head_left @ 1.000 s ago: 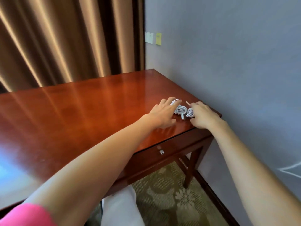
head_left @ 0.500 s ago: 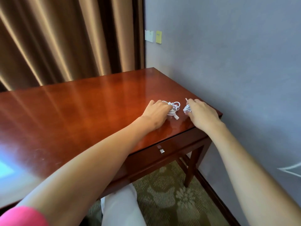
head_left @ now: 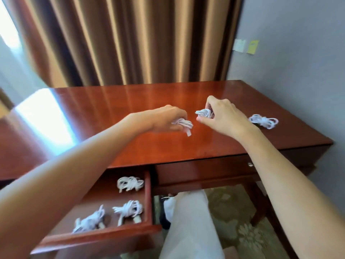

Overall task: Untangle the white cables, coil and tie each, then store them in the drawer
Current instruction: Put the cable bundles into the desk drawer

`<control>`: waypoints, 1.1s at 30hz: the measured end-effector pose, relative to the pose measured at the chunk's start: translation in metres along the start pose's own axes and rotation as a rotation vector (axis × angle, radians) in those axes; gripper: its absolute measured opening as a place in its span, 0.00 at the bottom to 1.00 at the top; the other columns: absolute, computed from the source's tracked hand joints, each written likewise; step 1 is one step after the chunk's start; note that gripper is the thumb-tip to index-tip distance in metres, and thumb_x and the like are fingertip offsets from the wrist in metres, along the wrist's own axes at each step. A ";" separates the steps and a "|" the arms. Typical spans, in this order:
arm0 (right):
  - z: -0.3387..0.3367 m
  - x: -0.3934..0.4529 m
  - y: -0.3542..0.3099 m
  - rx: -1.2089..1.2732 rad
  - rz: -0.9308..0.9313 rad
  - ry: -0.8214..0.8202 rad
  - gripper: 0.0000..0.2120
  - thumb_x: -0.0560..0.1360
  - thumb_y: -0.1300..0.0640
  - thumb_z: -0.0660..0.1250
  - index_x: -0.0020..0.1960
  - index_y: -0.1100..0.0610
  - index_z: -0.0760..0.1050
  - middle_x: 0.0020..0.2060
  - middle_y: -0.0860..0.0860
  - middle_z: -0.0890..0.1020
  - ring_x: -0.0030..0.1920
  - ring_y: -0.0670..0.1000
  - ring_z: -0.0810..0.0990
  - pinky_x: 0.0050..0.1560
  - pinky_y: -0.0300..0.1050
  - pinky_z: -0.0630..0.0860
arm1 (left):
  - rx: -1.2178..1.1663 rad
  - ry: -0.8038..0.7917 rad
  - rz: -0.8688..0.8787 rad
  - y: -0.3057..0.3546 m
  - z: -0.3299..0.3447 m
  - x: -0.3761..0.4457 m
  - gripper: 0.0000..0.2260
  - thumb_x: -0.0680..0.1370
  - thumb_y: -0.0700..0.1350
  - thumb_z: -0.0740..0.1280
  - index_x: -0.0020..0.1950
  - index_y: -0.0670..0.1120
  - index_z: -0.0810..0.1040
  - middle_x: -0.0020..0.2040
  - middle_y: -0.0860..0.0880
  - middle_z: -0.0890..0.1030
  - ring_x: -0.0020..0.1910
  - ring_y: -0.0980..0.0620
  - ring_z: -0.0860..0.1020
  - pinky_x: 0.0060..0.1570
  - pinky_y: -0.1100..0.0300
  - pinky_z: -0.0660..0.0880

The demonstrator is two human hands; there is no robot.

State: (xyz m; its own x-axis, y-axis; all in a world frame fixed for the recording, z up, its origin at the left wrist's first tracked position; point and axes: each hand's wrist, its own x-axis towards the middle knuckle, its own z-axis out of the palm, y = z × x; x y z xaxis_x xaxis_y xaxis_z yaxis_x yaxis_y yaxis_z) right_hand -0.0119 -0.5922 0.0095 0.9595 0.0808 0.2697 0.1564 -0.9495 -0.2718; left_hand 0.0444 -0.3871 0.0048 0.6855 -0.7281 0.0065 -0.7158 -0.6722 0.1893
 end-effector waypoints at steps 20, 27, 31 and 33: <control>0.097 -0.021 -0.224 0.135 -0.470 -0.223 0.19 0.76 0.39 0.70 0.49 0.54 0.71 0.39 0.50 0.79 0.42 0.55 0.79 0.44 0.52 0.77 | -0.012 -0.129 -0.528 -0.075 0.105 -0.246 0.16 0.80 0.61 0.64 0.52 0.47 0.75 0.50 0.44 0.80 0.51 0.40 0.80 0.44 0.51 0.75; 0.112 -0.028 -0.229 0.137 -0.479 -0.259 0.19 0.75 0.39 0.70 0.48 0.53 0.71 0.39 0.49 0.79 0.42 0.54 0.80 0.45 0.53 0.78 | -0.196 -0.080 -0.509 -0.085 0.122 -0.260 0.22 0.80 0.58 0.66 0.67 0.46 0.73 0.62 0.44 0.78 0.64 0.45 0.74 0.63 0.52 0.70; 0.120 -0.030 -0.233 0.156 -0.480 -0.278 0.19 0.75 0.38 0.70 0.48 0.53 0.71 0.39 0.48 0.79 0.43 0.54 0.80 0.45 0.53 0.79 | -0.236 0.035 -0.526 -0.089 0.134 -0.273 0.26 0.78 0.64 0.62 0.69 0.49 0.72 0.63 0.47 0.76 0.65 0.45 0.74 0.65 0.47 0.70; 0.123 -0.032 -0.236 0.160 -0.484 -0.286 0.19 0.75 0.38 0.70 0.48 0.53 0.71 0.39 0.48 0.79 0.43 0.54 0.80 0.44 0.52 0.78 | -0.195 0.009 -0.537 -0.083 0.139 -0.275 0.28 0.78 0.65 0.61 0.73 0.50 0.68 0.66 0.47 0.74 0.68 0.46 0.71 0.66 0.45 0.69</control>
State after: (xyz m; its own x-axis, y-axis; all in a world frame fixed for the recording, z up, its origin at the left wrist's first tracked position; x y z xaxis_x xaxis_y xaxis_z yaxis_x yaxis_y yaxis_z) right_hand -0.0507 -0.3337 -0.0491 0.7918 0.5935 0.1441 0.6046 -0.7285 -0.3220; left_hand -0.1033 -0.1492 -0.1497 0.9481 -0.2891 -0.1323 -0.2290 -0.9096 0.3466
